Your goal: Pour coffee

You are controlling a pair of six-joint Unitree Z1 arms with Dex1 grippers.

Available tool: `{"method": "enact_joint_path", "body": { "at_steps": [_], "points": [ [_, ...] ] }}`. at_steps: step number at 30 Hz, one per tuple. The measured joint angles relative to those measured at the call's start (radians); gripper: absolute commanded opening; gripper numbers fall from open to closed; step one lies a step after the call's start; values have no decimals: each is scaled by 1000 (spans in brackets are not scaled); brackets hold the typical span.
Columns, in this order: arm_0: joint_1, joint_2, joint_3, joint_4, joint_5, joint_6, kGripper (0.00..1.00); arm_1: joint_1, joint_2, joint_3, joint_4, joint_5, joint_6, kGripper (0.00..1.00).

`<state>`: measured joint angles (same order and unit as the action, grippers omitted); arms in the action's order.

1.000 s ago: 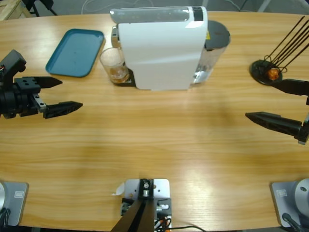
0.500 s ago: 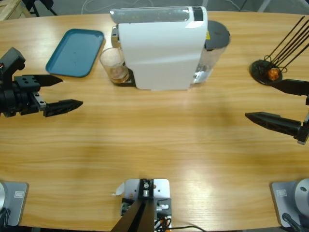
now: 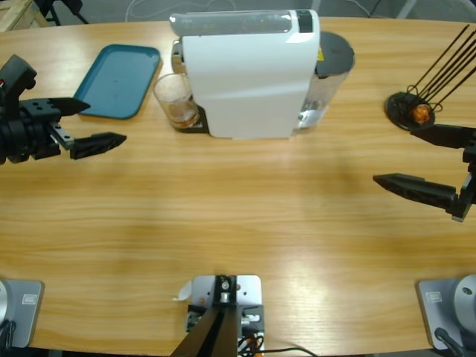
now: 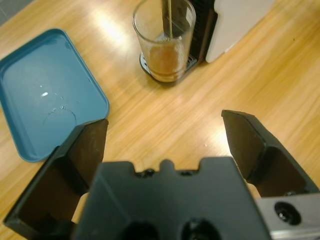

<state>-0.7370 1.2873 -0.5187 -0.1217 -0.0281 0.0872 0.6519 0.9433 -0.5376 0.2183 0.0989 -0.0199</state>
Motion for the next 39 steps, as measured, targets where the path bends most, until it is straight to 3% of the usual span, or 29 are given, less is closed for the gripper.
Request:
{"method": "enact_joint_path", "body": {
  "at_steps": [17,27,39],
  "points": [
    [0,182,30,-287,4,-21,1000,0,1,0,0,0,0,996],
    [0,13,190,-294,4,-31,1000,0,1,0,0,0,0,996],
    [0,-98,206,-280,3,-58,1000,0,12,0,0,0,0,996]
  ]
}}
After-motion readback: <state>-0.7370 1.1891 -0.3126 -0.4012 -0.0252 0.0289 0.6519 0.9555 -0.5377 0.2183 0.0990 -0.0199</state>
